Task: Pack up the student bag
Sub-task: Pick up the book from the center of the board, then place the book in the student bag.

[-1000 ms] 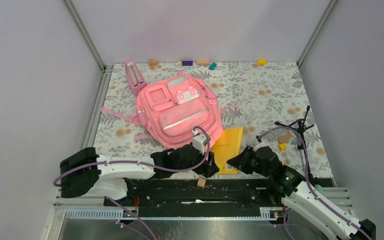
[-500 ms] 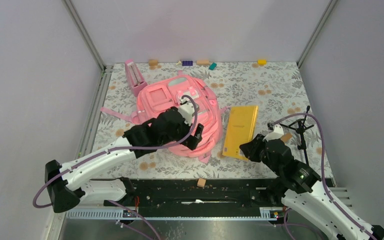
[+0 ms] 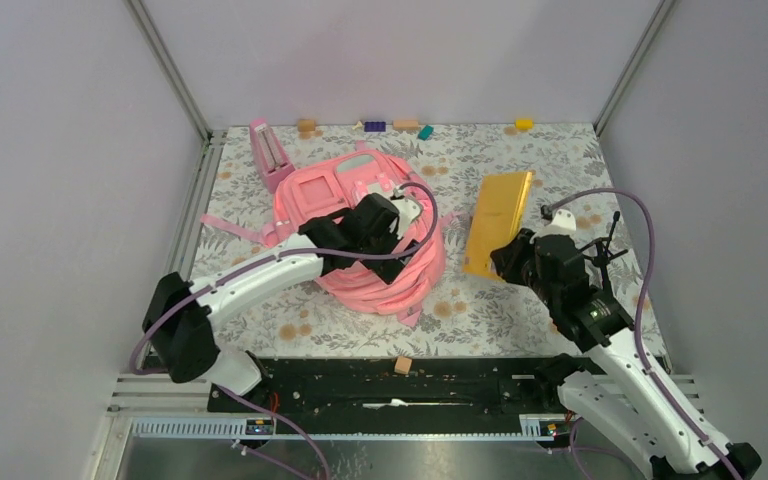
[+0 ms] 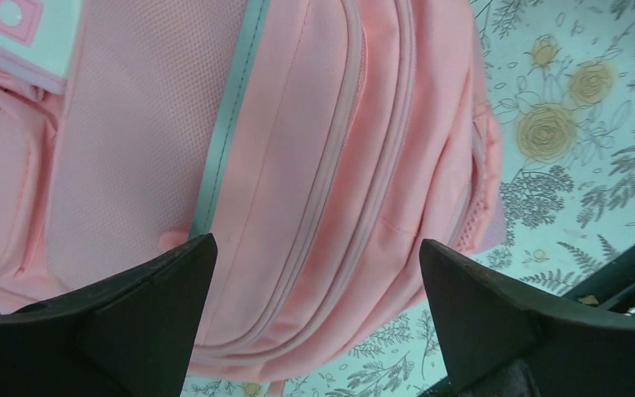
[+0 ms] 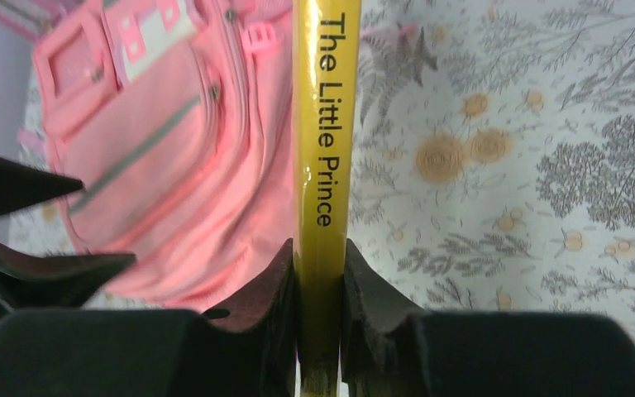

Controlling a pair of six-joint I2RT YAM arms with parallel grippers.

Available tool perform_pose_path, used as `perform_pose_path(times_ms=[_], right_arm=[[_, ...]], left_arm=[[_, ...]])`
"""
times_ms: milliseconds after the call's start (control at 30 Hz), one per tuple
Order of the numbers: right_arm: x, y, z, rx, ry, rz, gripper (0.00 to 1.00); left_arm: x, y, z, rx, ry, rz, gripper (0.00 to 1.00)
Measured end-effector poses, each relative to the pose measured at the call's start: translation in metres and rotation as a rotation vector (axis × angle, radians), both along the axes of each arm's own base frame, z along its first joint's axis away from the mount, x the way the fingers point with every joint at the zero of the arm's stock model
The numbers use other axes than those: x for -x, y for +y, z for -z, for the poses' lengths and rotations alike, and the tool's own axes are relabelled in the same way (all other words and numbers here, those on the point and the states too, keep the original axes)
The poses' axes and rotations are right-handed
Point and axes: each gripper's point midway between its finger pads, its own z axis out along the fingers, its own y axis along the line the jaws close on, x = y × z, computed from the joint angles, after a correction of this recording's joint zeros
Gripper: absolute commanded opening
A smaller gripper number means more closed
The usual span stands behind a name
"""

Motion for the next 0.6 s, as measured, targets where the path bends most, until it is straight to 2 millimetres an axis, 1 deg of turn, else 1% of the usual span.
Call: perform_pose_path(times_ms=[67,133,167,267,367,600], right_arm=[[-0.013,-0.003,-0.008,-0.029,-0.015,0.028,0.00],[-0.023,-0.004,-0.012,-0.061,-0.020,0.047,0.00],[-0.029,-0.004,-0.011,-0.083,-0.012,0.054,0.00],[-0.035,-0.001,-0.007,-0.128,0.007,0.062,0.00],[-0.037,0.006,-0.001,-0.189,0.028,0.052,0.00],[-0.033,0.018,0.008,-0.249,0.073,0.017,0.00]], left_arm=[[-0.005,-0.002,0.011,-0.028,0.005,0.004,0.99],[-0.008,-0.004,0.019,-0.045,0.005,0.011,0.99],[-0.009,-0.004,0.021,-0.049,0.000,0.013,0.99],[-0.011,-0.003,0.022,-0.058,-0.013,0.018,0.99],[-0.014,0.000,0.024,-0.072,-0.028,0.016,0.99],[-0.020,0.008,0.024,-0.111,-0.062,-0.009,0.99]])
